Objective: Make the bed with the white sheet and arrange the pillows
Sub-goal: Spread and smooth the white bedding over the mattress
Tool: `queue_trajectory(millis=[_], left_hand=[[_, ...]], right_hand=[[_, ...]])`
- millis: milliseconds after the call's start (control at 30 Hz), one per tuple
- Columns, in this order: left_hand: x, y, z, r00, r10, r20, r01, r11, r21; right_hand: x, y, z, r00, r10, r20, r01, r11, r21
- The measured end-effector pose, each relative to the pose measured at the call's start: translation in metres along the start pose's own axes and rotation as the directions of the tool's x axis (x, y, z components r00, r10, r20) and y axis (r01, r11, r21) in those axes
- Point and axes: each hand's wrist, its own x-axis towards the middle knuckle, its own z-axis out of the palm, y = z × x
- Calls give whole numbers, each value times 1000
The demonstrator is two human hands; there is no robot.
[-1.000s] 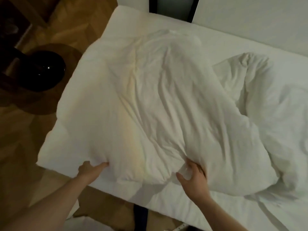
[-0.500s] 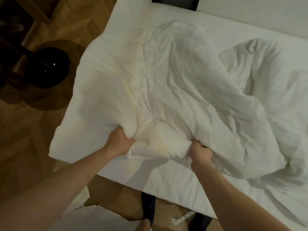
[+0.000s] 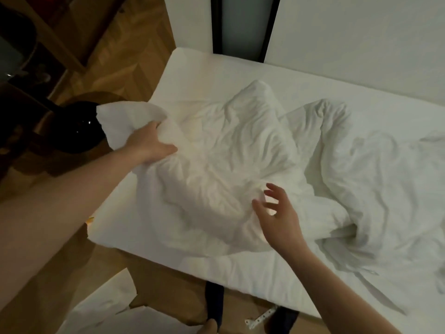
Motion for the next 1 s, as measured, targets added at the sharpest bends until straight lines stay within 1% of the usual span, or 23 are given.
queue_trajectory(millis=[33,67,100,133,167,233,300,333,367,433,467,533,633,733,833,933,1000], left_hand=[[-1,-11,20,995,-64,69,81,960,-268],[-7,-21,43,988,-89,127,138,872,-469],[-13,-33,68,986,-85,142,150,814,-561],[-24,-46,93,987,-70,148,142,812,-566],[-37,-60,117,985,-45,165,123,855,-504],[-67,-90,165,970,26,241,43,961,-274],[-98,-116,205,933,72,352,-41,995,-95],[-112,-123,221,915,70,397,-54,997,-50],[-124,-125,235,906,62,418,-46,998,-47],[-139,-117,252,904,54,423,-17,996,-91],[-144,-106,257,898,66,436,-22,994,-105],[-153,-73,266,879,129,459,-79,989,-127],[-158,-14,276,871,211,443,-158,975,-154],[-163,46,292,838,350,419,-289,935,-204],[-168,107,315,794,463,395,-417,886,-202],[-172,163,348,741,518,426,-512,847,-140],[-173,197,375,728,544,417,-573,817,-66]], right_hand=[[10,19,3,999,-32,42,39,983,-178],[18,42,7,995,-26,97,56,946,-320],[22,65,12,988,7,153,58,908,-416],[24,87,17,977,66,202,38,881,-472],[24,110,20,961,140,239,3,858,-514],[11,152,24,915,277,294,-47,796,-603],[-6,181,24,878,361,313,-88,765,-638],[-13,191,23,877,375,302,-116,774,-623],[-18,196,21,882,381,278,-152,787,-598],[-23,197,16,897,390,208,-228,812,-538],[-23,196,10,905,390,168,-261,823,-504],[-23,194,-9,914,391,103,-318,853,-414],[-17,199,-48,911,411,-11,-395,867,-304],[-19,218,-94,873,469,-133,-487,843,-227],[-19,247,-147,823,516,-238,-555,820,-140],[-14,282,-200,778,555,-293,-590,807,-38],[-2,307,-231,759,574,-307,-603,798,-1]])
